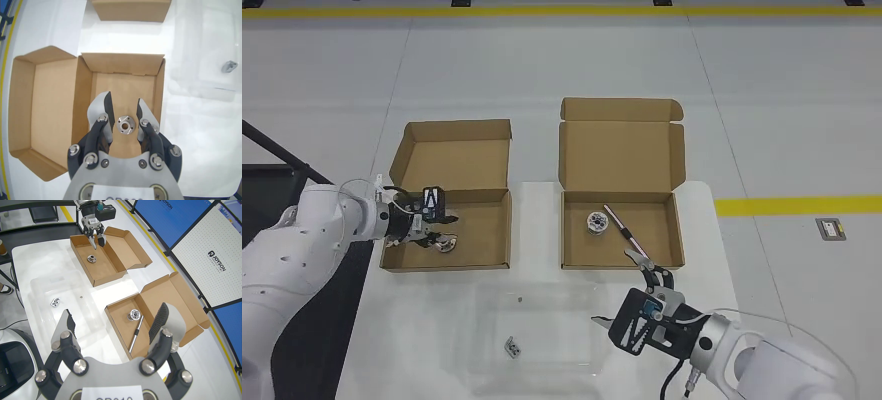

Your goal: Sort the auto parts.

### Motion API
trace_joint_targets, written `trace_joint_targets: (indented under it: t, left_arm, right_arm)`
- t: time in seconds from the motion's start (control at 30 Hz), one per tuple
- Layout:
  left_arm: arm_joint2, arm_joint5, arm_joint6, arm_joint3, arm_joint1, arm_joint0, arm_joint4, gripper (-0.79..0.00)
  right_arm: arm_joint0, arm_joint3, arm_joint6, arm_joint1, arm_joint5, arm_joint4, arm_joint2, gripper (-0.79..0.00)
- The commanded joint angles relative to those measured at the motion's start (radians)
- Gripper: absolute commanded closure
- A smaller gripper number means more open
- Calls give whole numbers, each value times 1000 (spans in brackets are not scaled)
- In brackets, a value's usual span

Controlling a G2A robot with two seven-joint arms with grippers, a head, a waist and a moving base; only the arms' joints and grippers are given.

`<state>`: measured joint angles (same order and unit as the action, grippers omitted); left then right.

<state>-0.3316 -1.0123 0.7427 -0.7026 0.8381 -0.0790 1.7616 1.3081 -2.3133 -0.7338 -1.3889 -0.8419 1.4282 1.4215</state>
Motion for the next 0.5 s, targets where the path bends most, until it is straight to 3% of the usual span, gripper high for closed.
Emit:
trace_joint_targets:
  t: [0.0,0.13,0.27,0.3,0.33,0.47]
  left_arm:
    - [26,0,36,-93,-46,-1,4,-379]
    - [75,0,65,-292,-138,-3,-26,-379]
    - [112,0,20,-500,-223,11,-59,-391]
    - [120,0,-2,-563,-241,18,-54,-563]
    - [127,0,-18,-621,-259,22,-50,-637]
    - [158,0,-47,-784,-318,34,-65,-779]
  right_arm:
    - [0,0,0,0,0,0,0,-785]
    - [0,0,0,0,0,0,0,-785]
    - [0,0,0,0,0,0,0,-785]
    - [0,0,0,0,0,0,0,-785]
    - [0,0,0,0,0,0,0,-785]
    - [0,0,0,0,0,0,0,-785]
